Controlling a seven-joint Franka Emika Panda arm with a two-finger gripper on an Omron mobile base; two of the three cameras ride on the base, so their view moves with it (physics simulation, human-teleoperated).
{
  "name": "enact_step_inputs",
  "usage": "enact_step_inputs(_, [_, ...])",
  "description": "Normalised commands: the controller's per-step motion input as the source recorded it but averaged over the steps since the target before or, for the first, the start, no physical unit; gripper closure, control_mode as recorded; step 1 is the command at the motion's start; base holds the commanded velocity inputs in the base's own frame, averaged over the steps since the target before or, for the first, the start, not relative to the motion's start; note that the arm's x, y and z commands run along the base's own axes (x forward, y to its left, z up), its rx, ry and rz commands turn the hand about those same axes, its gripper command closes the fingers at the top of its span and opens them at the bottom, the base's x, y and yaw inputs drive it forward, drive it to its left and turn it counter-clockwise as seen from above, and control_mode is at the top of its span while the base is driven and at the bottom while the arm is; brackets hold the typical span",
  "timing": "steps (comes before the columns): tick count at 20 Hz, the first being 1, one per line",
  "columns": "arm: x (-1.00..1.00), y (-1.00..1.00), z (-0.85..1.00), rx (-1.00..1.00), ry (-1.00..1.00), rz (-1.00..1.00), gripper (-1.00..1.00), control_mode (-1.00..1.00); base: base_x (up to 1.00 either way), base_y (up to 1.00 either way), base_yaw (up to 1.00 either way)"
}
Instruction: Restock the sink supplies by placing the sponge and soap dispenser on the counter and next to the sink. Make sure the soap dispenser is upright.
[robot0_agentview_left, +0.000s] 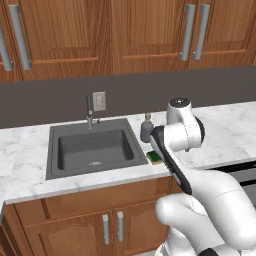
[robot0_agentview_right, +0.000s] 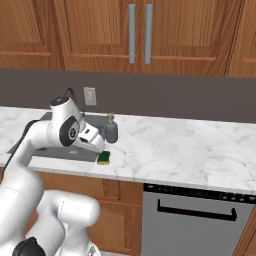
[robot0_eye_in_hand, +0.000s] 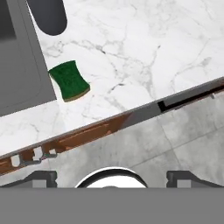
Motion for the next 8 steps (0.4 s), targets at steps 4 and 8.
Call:
enact_step_inputs(4, [-0.37, 0.0, 0.29, 0.0, -0.02, -0.01, -1.0, -1.0, 0.0, 0.0, 0.0])
enact_step_inputs(8, [-0.34, 0.0, 0.32, 0.0, -0.02, 0.0, -1.0, -1.0, 0.0, 0.0, 0.0])
